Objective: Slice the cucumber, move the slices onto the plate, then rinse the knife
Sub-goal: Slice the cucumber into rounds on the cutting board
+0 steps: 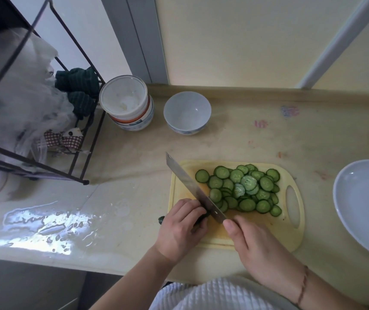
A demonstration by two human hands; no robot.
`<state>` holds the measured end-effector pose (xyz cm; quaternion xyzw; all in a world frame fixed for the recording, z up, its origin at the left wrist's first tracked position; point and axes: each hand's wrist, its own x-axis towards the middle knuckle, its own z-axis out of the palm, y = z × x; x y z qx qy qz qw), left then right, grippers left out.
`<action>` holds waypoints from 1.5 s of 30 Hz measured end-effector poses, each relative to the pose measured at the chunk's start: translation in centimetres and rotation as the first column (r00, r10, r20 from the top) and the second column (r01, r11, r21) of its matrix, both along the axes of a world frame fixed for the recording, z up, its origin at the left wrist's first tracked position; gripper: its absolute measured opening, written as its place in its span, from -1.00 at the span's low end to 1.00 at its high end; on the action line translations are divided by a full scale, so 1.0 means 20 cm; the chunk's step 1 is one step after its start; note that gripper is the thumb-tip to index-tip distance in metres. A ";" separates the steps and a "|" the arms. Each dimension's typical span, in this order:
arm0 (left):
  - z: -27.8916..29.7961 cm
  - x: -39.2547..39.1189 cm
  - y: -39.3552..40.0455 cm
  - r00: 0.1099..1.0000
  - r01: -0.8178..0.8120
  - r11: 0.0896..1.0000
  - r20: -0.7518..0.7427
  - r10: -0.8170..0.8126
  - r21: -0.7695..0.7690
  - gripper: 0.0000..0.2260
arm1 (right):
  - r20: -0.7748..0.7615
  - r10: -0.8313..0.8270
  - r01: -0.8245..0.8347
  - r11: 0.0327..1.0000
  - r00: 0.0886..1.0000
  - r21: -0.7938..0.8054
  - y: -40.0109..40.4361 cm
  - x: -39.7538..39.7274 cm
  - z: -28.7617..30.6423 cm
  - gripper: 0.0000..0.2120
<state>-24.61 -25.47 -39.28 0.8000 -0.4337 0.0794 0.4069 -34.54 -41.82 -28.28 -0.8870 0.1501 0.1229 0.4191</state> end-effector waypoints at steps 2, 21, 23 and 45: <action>0.00 0.00 0.00 1.000 0.000 1.000 -0.003 0.000 0.000 -0.89 | 0.007 0.010 -0.010 1.000 1.000 -0.012 0.00 -0.01 0.00 -0.55; -0.01 0.00 0.00 1.000 -0.014 1.000 -0.009 0.014 0.017 -0.92 | -0.022 -0.041 0.041 0.999 0.999 -0.021 0.00 0.11 -0.18 -0.40; 0.00 0.00 0.00 1.000 -0.010 1.000 -0.007 0.011 0.021 -0.92 | -0.044 -0.068 0.068 0.998 0.997 -0.016 -0.04 0.11 -0.18 -0.36; -0.02 0.00 -0.01 1.000 -0.024 0.999 0.008 0.024 -0.041 -0.95 | -0.027 0.000 0.000 1.000 1.000 -0.030 0.05 0.07 -0.07 -0.55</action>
